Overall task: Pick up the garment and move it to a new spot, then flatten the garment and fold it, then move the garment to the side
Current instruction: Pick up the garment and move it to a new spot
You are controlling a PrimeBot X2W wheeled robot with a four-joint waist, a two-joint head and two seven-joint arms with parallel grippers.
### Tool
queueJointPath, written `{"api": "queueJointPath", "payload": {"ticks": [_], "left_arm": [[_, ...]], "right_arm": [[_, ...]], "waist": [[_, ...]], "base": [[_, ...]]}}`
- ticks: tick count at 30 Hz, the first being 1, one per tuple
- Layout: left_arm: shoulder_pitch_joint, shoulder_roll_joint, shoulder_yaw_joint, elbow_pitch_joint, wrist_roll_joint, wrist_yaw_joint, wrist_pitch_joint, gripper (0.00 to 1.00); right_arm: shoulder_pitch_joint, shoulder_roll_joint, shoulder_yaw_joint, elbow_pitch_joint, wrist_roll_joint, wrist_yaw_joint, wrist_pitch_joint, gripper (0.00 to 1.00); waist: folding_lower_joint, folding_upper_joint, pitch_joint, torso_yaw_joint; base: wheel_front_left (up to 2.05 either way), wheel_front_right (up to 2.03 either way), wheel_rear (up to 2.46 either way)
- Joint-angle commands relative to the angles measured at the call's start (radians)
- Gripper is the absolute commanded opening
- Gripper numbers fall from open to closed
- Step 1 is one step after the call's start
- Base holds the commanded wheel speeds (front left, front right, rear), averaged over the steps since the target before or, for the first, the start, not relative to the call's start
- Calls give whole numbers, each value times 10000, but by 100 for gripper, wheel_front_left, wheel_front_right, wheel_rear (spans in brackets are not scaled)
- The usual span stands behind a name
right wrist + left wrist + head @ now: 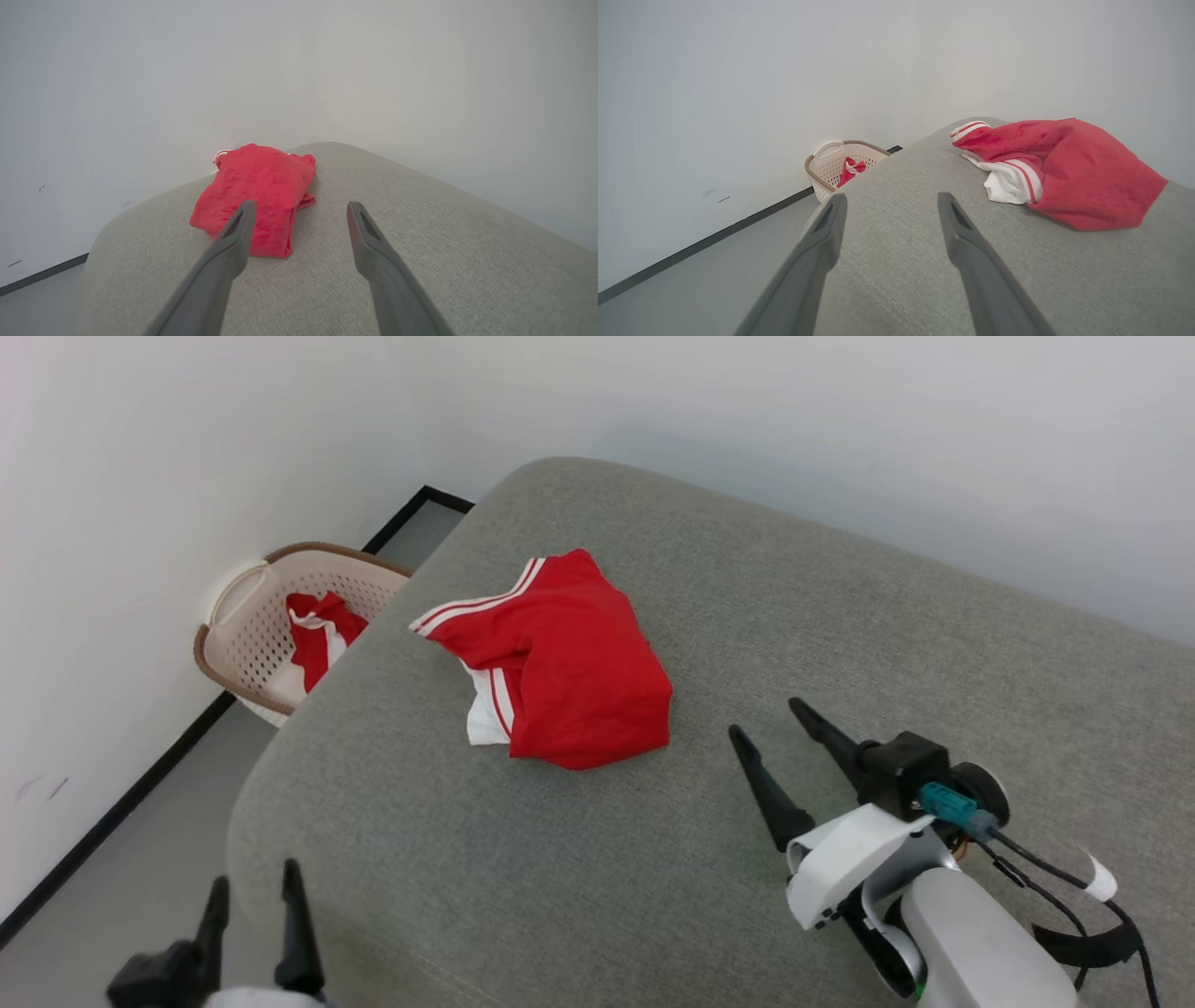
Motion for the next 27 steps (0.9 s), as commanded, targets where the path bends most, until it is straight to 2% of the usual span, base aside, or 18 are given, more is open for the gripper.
{"api": "queueJointPath", "payload": {"ticks": [1,4,8,11,18,22,27], "left_arm": [[-166,-12,-75,41,124,-79,-3,100],[-643,40,-495,426,330,-242,-3,100],[-1879,406,-1607,1554,408,-384,41,100],[-3069,883,-2397,2312,54,-396,107,100],[-5874,2455,-4234,4097,-1155,-391,685,100],[-6971,3017,-5126,5225,-2275,-394,1718,100],[-7577,3707,-6161,6140,-4161,-393,3892,100]], "right_arm": [[115,-35,-87,-50,102,1,-9,100],[419,-40,-483,-185,14,1,-9,100],[1085,29,-1140,-521,-225,1,-9,100],[1240,186,-1090,-759,-427,2,-11,100],[836,351,-985,-1031,-671,1,-9,100],[671,426,-1059,-1179,-640,1,-9,100],[619,526,-1093,-1384,-551,1,-7,100]], "waist": [[0,0,-23,-30],[0,0,-90,-126],[0,0,-223,-321],[0,0,71,-1107],[0,0,1027,-2899],[0,0,1421,-3705],[0,0,1626,-4492]], "base": [[0,0,0],[0,0,0],[0,0,0],[0,0,0],[0,0,0],[0,0,0],[0,0,0]]}}
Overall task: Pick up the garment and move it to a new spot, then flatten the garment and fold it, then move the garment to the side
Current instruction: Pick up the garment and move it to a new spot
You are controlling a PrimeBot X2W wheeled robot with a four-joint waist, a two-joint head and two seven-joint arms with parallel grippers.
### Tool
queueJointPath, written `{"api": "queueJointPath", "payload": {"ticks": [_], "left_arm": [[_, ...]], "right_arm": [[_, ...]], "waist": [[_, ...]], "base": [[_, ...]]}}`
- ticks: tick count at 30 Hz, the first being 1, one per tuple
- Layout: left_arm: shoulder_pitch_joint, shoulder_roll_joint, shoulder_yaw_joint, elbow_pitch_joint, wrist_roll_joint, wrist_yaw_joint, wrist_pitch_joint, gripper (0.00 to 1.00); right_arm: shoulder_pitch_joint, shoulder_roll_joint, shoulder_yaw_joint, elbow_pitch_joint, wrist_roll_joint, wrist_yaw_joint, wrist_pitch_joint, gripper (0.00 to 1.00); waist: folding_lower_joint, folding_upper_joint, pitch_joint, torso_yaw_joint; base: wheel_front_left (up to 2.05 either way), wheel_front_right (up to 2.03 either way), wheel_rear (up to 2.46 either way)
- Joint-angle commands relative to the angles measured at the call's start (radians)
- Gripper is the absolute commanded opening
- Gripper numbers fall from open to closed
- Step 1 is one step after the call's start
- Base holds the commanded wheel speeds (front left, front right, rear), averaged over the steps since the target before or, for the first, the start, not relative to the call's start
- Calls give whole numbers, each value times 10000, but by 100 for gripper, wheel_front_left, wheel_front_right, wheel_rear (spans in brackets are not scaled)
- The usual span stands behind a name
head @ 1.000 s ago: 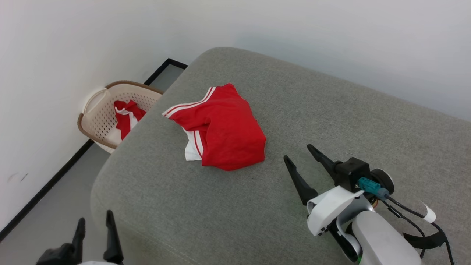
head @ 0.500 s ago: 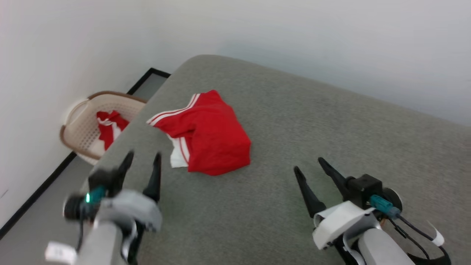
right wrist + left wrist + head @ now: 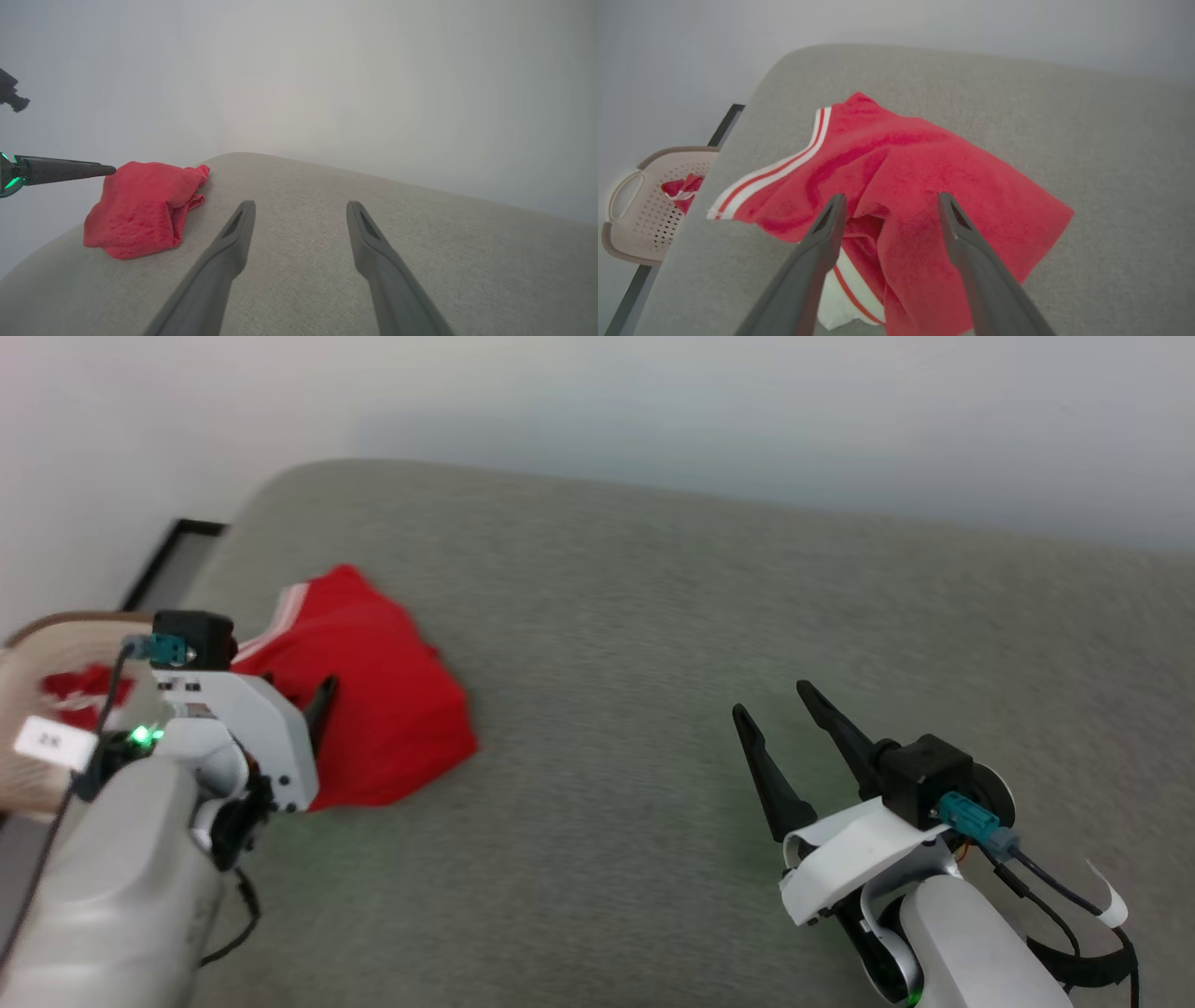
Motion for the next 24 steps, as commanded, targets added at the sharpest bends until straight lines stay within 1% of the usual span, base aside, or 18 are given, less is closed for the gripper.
{"api": "queueJointPath", "payload": {"ticks": [1,3,5,8,10,15,19,20,21,22,23,24], "left_arm": [[-87,206,-256,47,-327,11,432,100],[-99,576,-550,145,-999,12,1112,100],[-36,823,-841,219,-1512,11,1718,100],[70,1245,-1072,529,-2078,12,2270,100],[123,1436,-1218,796,-2272,12,2465,100],[246,1498,-1405,1471,-2779,16,2725,100],[352,1299,-1624,1770,-3042,17,2716,100],[364,1265,-1692,1796,-3090,17,2677,91],[369,1278,-1763,1855,-3085,10,2616,45],[369,1266,-1835,1890,-3050,8,2491,27],[369,1266,-1835,1890,-3050,8,2491,27],[244,1265,-1864,1954,-3052,7,2097,0]], "right_arm": [[-104,35,-48,-61,32,1,-7,100],[-116,51,-74,-123,66,1,-7,100],[-119,61,-106,-195,84,1,-7,100],[-130,71,-107,-331,142,1,-7,100],[-152,74,-68,-436,223,1,-7,100],[-161,76,-31,-662,305,1,-7,100],[-146,74,-16,-738,290,1,-7,100],[-145,71,-28,-741,298,1,-7,100],[-154,73,-43,-737,300,1,-7,100],[-160,75,-65,-739,310,1,-7,100],[-160,75,-65,-739,310,1,-7,100],[-141,75,-106,-771,328,1,-7,100]], "waist": [[0,0,1155,-1642],[0,0,1208,-1903],[0,0,1266,-2137],[0,0,1424,-2469],[0,0,1550,-2696],[0,0,1913,-3075],[0,0,2037,-3176],[0,0,2045,-3178],[0,0,2046,-3171],[0,0,2030,-3151],[0,0,2030,-3151],[0,0,1953,-3071]], "base": [[0,0,0],[0,0,0],[0,0,0],[0,0,0],[0,0,0],[0,0,0],[0,0,0],[0,0,0],[0,0,0],[0,0,0],[0,0,0],[0,0,0]]}}
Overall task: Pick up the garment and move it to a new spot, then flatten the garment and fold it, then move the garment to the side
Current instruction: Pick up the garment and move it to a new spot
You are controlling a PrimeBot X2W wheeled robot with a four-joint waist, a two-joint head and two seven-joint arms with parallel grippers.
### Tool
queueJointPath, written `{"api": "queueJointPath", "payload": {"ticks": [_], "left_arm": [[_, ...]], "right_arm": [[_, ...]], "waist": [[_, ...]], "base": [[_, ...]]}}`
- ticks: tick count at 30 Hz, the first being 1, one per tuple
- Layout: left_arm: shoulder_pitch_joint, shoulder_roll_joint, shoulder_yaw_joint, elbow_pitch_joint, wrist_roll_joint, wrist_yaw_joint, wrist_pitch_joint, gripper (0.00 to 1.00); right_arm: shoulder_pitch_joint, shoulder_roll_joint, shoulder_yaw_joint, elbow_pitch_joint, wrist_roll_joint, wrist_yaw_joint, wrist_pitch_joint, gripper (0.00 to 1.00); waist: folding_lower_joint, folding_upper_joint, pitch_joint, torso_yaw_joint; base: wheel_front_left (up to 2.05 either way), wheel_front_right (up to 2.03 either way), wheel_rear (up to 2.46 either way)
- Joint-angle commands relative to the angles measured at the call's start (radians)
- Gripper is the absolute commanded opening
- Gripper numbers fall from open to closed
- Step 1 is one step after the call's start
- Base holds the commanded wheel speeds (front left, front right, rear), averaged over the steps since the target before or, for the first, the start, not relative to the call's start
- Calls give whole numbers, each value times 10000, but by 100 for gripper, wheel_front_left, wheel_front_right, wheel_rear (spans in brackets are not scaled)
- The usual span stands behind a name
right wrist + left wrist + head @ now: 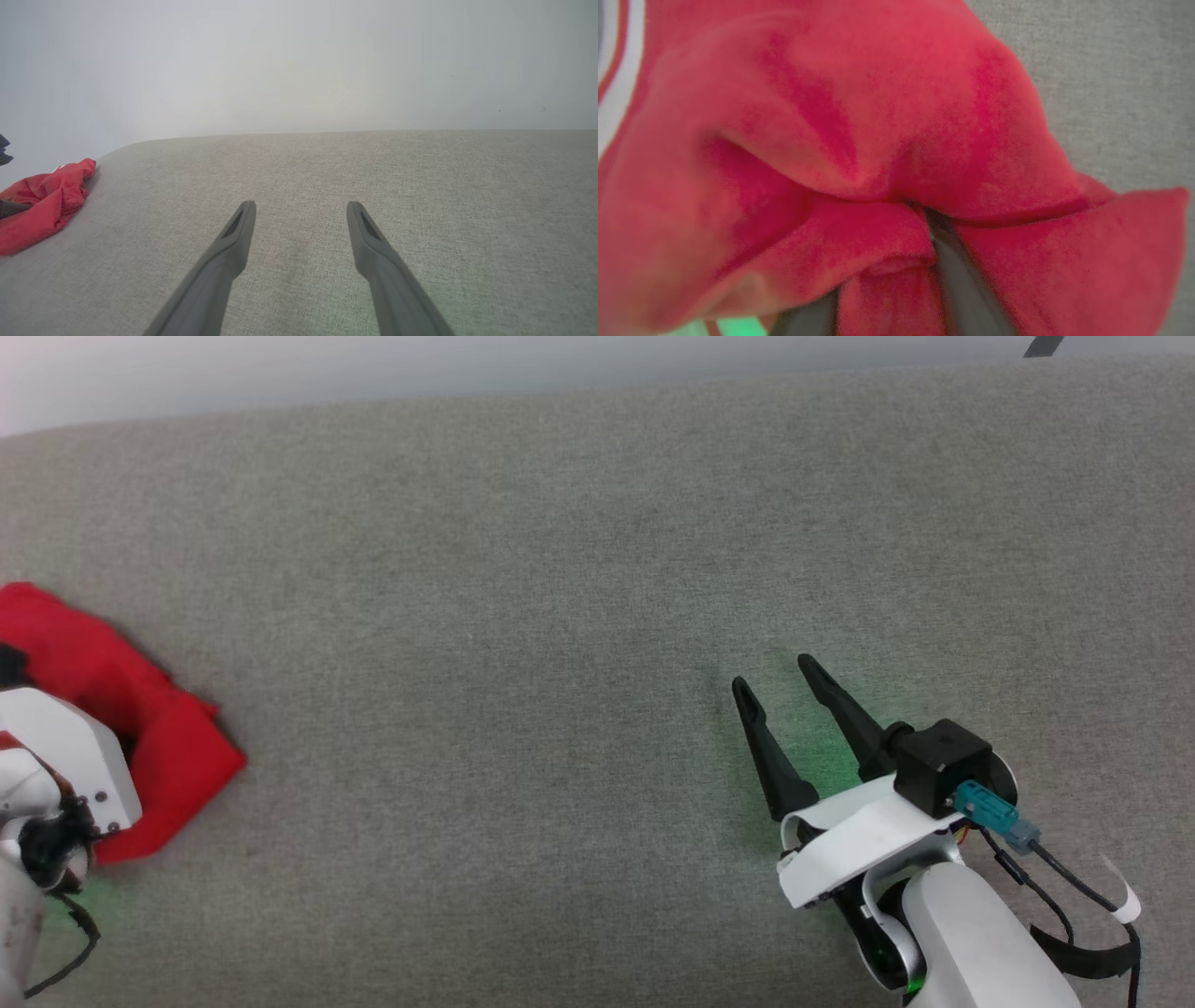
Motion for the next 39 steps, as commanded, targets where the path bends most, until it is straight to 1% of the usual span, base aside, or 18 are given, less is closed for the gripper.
{"api": "queueJointPath", "payload": {"ticks": [1,5,6,14,17,19,22,25,30,33,39], "left_arm": [[528,-839,-386,265,68,0,-70,0],[170,-681,-475,287,183,-19,-976,0],[170,-681,-475,287,183,-19,-976,0],[-484,-344,-591,-38,438,9,-3006,0],[-688,-575,-702,-305,566,4,-3619,0],[-836,-770,-861,-724,617,4,-3827,0],[-882,-953,-1166,-1592,572,7,-3876,0],[-868,-1193,-1394,-2724,270,5,-3684,0],[-788,-1382,-1644,-4919,-522,5,-3051,0],[-998,-1569,-1615,-6012,-1035,5,-2708,0],[-1598,-2363,-1672,-7562,-1894,5,-2364,0]], "right_arm": [[-107,33,-39,-60,30,1,-9,100],[69,24,-143,-46,79,1,-9,100],[69,24,-143,-46,79,1,-9,100],[504,26,-348,-74,384,1,-9,100],[763,23,-508,-114,482,1,-9,100],[888,23,-663,-160,548,1,-9,100],[1108,23,-887,-242,636,1,-9,100],[1245,25,-1056,-338,766,1,-9,100],[1331,25,-1258,-592,1034,1,-9,100],[1357,24,-1402,-745,1161,1,-9,100],[1397,25,-1713,-969,1528,1,-9,100]], "waist": [[0,0,-63,54],[0,0,-412,270],[0,0,-412,270],[0,0,-1172,448],[0,0,-1400,414],[0,0,-1493,359],[0,0,-1596,196],[0,0,-1653,-133],[0,0,-1519,-941],[0,0,-1344,-1452],[0,0,-883,-2360]], "base": [[0,0,0],[0,0,0],[0,0,0],[0,0,0],[0,0,0],[0,0,0],[0,0,0],[0,0,0],[0,0,0],[0,0,0],[0,0,0]]}}
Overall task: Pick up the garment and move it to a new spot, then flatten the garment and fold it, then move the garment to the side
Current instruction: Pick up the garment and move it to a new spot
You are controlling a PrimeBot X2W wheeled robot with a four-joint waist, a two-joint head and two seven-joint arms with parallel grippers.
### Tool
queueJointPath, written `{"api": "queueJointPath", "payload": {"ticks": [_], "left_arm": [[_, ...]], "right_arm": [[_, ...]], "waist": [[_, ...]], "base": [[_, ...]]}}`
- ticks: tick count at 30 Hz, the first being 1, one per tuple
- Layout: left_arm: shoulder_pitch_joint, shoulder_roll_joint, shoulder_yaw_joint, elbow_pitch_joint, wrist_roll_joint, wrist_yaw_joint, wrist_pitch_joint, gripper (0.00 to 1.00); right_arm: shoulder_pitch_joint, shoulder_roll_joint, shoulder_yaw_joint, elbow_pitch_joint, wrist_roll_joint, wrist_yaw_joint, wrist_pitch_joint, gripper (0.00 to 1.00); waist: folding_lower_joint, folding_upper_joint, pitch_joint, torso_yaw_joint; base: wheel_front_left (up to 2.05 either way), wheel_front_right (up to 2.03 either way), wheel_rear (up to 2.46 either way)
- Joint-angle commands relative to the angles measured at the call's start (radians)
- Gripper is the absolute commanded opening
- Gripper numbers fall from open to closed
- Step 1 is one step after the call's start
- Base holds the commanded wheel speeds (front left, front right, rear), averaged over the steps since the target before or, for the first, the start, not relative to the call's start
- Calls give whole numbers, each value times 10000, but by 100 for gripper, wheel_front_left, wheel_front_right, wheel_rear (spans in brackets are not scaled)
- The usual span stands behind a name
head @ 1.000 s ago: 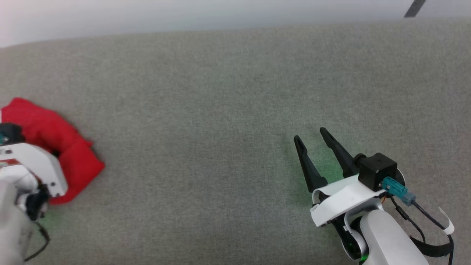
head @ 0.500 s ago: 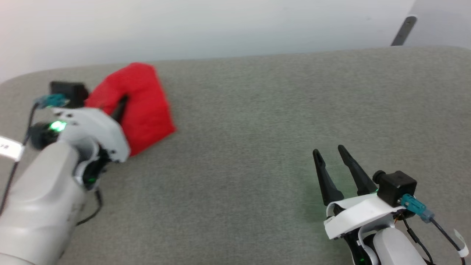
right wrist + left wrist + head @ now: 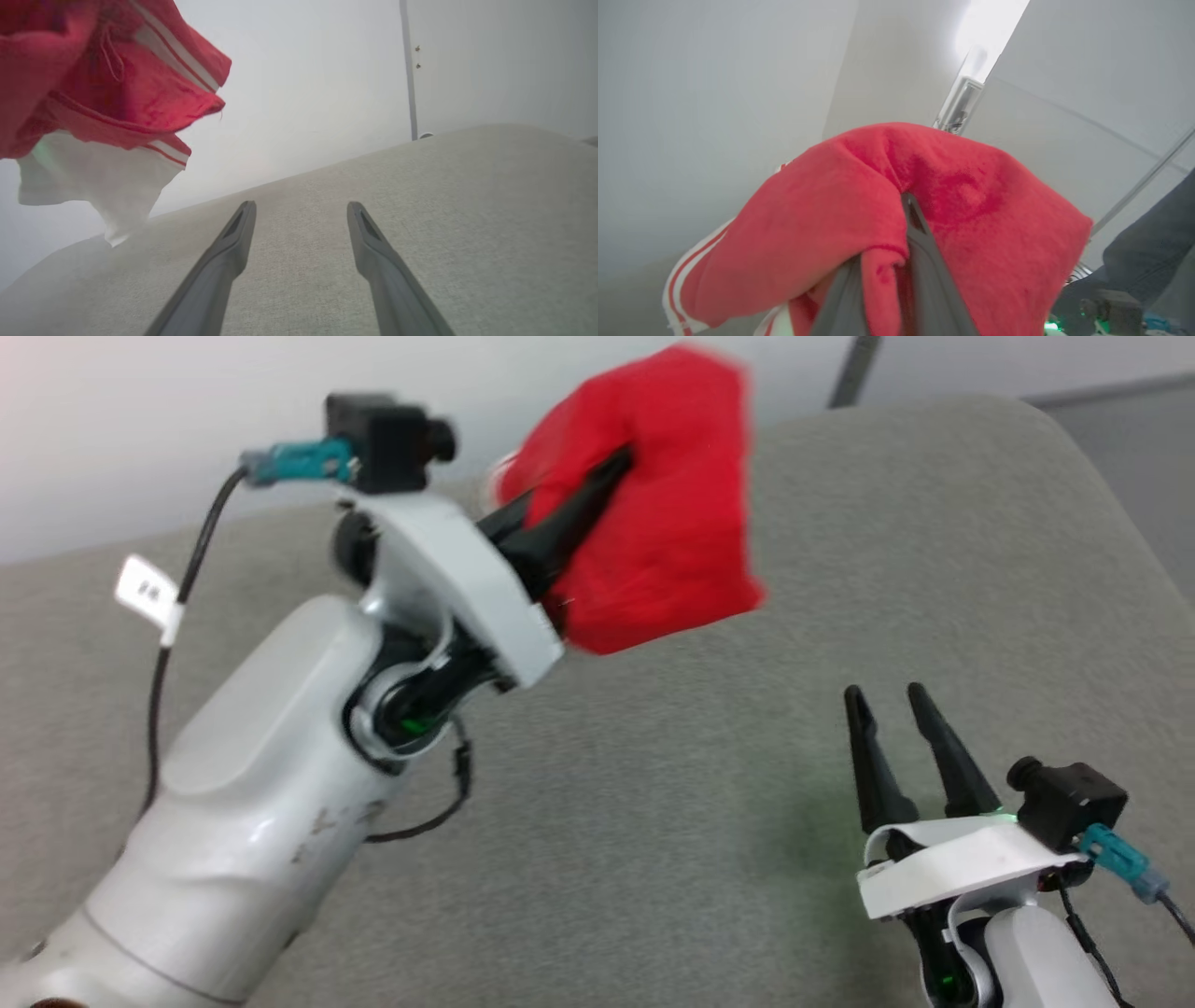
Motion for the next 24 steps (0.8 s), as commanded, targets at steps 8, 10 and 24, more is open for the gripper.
{"api": "queueJointPath", "payload": {"ticks": [8,10,24], "left_arm": [[107,-208,404,227,-1848,9,-50,0],[327,-35,582,588,-2420,9,73,0],[558,1499,-1350,3148,-1257,10,592,0]], "right_arm": [[71,30,-191,-225,541,1,-9,100],[81,27,-244,-252,688,1,-7,100],[-219,25,-326,-459,1002,1,-9,100]], "waist": [[0,0,884,-1494],[0,0,969,-1610],[0,0,1589,-1685]], "base": [[0,0,0],[0,0,0],[0,0,0]]}}
